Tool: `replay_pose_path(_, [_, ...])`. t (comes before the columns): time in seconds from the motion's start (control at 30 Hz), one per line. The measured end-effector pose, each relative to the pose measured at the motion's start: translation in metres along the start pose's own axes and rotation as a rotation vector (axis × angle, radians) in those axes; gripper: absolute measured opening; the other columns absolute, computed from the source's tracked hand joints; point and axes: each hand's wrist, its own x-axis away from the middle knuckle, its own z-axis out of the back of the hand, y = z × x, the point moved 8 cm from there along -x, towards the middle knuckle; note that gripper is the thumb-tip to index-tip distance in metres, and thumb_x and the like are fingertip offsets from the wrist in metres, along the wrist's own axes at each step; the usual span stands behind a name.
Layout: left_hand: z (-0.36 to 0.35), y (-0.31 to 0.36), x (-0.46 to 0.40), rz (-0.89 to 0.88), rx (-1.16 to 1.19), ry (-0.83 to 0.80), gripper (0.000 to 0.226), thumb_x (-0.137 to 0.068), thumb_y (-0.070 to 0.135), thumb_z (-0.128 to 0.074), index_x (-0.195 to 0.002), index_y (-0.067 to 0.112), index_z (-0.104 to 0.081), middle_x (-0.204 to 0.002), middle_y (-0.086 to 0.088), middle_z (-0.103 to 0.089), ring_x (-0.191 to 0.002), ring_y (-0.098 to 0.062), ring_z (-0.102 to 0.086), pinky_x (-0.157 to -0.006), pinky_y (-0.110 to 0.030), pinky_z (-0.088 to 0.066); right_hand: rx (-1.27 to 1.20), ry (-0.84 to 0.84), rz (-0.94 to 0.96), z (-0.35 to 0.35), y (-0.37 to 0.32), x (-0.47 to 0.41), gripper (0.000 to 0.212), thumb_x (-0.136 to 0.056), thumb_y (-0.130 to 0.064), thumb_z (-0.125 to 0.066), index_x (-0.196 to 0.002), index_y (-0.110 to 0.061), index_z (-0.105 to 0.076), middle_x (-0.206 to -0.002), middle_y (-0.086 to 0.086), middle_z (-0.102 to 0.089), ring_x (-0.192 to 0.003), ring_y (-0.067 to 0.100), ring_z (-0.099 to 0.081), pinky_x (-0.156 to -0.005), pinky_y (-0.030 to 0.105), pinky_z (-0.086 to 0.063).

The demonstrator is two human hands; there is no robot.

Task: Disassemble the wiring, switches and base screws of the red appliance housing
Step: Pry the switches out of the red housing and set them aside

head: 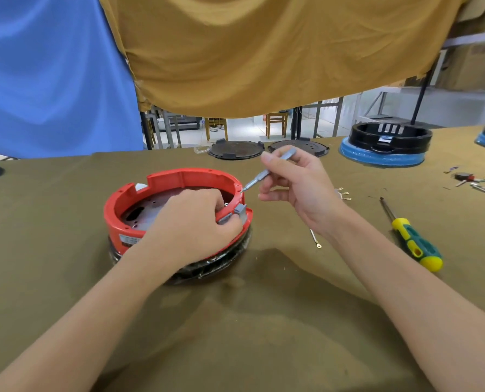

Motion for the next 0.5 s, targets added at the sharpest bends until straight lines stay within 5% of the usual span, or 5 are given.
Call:
replay_pose_path(0.2, [0.0,-0.009,-0.006,0.029,0.176,-0.13,0.022,-0.088,0.04,-0.06,-0.104,0.027,-0.067,-0.079,0.019,-0.064,-0.077,0.004,-0.057,-0.072,-0.025,-0.048,0.032,-0.065,-0.081,0.008,0.011,0.021,0.015,-0.087,-0.012,-0.072,-0.083,-0.012,-0.058,-0.074,0.009,-0.069,-0.058,0.017,-0.063,-0.053,0.028,-0.055])
replay_pose_path(0.33, [0.0,-0.011,-0.009,0.031,0.194,-0.118,0.018,-0.092,0.036,-0.062,-0.104,0.028,-0.072,-0.08,0.021,-0.064,-0.078,0.005,-0.058,-0.069,-0.017,-0.046,0.094,-0.082,-0.15,0.009,0.025,0.038,0.01,-0.099,-0.007,-0.054,-0.098,-0.013,-0.063,-0.066,-0.002,-0.046,-0.049,0.009,-0.033,-0.042,0.019,-0.028])
replay_pose_path(0.5, [0.001,-0.015,-0.01,0.107,0.12,-0.041,0.028,-0.094,0.035,-0.058,-0.094,0.012,-0.074,-0.087,-0.004,-0.074,-0.089,-0.023,-0.065,-0.083,-0.041,-0.053,0.356,-0.082,-0.186,-0.001,0.038,0.047,0.015,-0.101,-0.015,-0.049,-0.103,-0.015,-0.064,-0.056,-0.012,-0.041,-0.045,0.007,-0.029,-0.041,0.02,-0.023])
